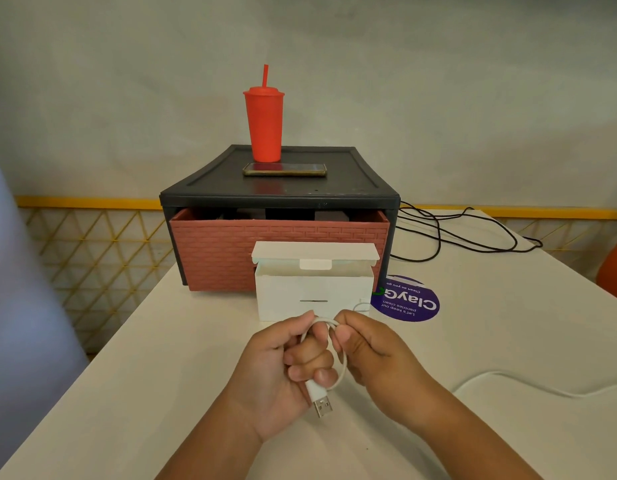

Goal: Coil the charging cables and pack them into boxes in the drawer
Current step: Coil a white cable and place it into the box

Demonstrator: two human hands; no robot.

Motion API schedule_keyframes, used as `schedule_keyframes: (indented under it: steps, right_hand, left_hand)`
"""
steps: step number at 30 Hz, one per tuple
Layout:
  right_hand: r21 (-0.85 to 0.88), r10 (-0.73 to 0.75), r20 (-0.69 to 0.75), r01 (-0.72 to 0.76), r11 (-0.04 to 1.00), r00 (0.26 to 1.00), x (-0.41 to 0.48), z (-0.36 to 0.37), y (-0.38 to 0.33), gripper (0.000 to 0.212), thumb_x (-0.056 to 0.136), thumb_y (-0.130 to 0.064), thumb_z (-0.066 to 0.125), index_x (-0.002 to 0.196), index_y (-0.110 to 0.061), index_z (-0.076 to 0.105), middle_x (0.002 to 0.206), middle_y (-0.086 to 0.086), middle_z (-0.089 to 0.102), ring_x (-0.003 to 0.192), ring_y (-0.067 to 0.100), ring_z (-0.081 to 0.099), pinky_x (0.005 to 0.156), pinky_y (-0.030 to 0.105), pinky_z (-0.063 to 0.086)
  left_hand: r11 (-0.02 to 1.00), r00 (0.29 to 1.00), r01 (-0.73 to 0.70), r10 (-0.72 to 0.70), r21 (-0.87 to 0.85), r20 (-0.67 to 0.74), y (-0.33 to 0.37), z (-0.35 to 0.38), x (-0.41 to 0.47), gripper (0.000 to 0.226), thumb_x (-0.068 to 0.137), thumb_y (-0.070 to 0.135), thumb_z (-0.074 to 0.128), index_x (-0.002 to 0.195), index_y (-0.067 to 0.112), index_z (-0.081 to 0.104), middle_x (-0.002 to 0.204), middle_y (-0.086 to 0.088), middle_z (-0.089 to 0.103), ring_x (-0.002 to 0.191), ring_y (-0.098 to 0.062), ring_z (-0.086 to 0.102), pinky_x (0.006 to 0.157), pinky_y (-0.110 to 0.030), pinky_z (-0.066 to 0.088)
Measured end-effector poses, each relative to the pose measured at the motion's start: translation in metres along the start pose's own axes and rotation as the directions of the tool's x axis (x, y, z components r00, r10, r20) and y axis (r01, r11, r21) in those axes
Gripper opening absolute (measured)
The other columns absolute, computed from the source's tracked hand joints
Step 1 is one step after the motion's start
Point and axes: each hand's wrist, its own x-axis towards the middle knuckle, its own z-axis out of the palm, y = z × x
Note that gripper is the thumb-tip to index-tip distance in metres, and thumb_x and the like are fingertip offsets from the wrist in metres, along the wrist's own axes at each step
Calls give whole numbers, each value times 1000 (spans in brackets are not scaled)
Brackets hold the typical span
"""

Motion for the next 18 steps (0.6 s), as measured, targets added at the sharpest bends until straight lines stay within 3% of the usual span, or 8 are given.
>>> schedule_keyframes:
  steps: [3,5,7,10,12,14,16,18]
  right_hand:
    - [138,18,-9,-17,990,1000,-1,2,-3,27,85,-36,39,67,-18,47,48,-14,40,46,1,34,49,8,28]
    - [134,20,-46,-14,991,999,0,1,-1,28,87,-35,40,71,-15,52,49,-14,42,47,1,35,50,10,29]
    - [-136,-19,-64,10,991,998,-1,0,7,24,92,-33,40,76,-24,55,54,-17,47,52,1,40,54,16,29]
    - [-515,0,48,25,857,999,-3,3,14,21,97,-30,40,102,-30,60,72,-21,59,67,-2,51,61,20,38]
    - [-567,6,96,50,822,995,-5,8,13,25,98,-32,39,111,-25,59,95,-6,67,85,15,58,71,28,41]
    - [-611,-17,149,105,785,989,-5,13,8,25,98,-34,37,97,-20,57,93,3,65,82,23,54,69,31,38]
    - [-631,-34,199,154,760,979,-6,14,6,27,97,-35,36,82,-18,50,81,4,60,72,22,47,65,34,36]
    - [-641,-64,206,184,745,976,-7,12,4,25,93,-38,35,73,-24,42,72,1,54,66,19,42,61,33,35]
  left_hand:
    - [1000,1000,4,-3,-19,30,2,1,-3,40,38,19,92,62,0,66,38,7,22,34,-7,20,39,-22,39]
    - [997,999,-42,43,-63,14,4,5,-4,35,47,18,89,70,-2,71,39,7,21,33,-6,24,40,-22,43]
    - [980,988,-147,141,-131,-58,7,5,-2,25,67,18,71,80,-4,74,39,5,29,33,-7,32,46,-23,50]
    - [941,953,-299,285,-160,-107,15,2,0,40,73,15,56,104,-9,67,50,2,47,42,-7,46,62,-23,56]
    - [926,919,-377,374,-1,-129,16,-2,2,36,81,10,48,113,-3,59,59,0,58,51,-6,53,68,-20,56]
    - [846,871,-400,471,351,-142,11,-7,5,29,91,3,40,113,12,56,65,1,66,59,-4,58,66,-14,52]
    - [604,826,-353,560,714,-65,5,-11,8,34,97,3,37,111,30,52,71,9,70,66,1,59,67,-9,47]
    - [381,827,-324,558,866,64,-1,-15,9,38,97,6,39,110,41,45,76,19,69,71,4,59,72,-9,45]
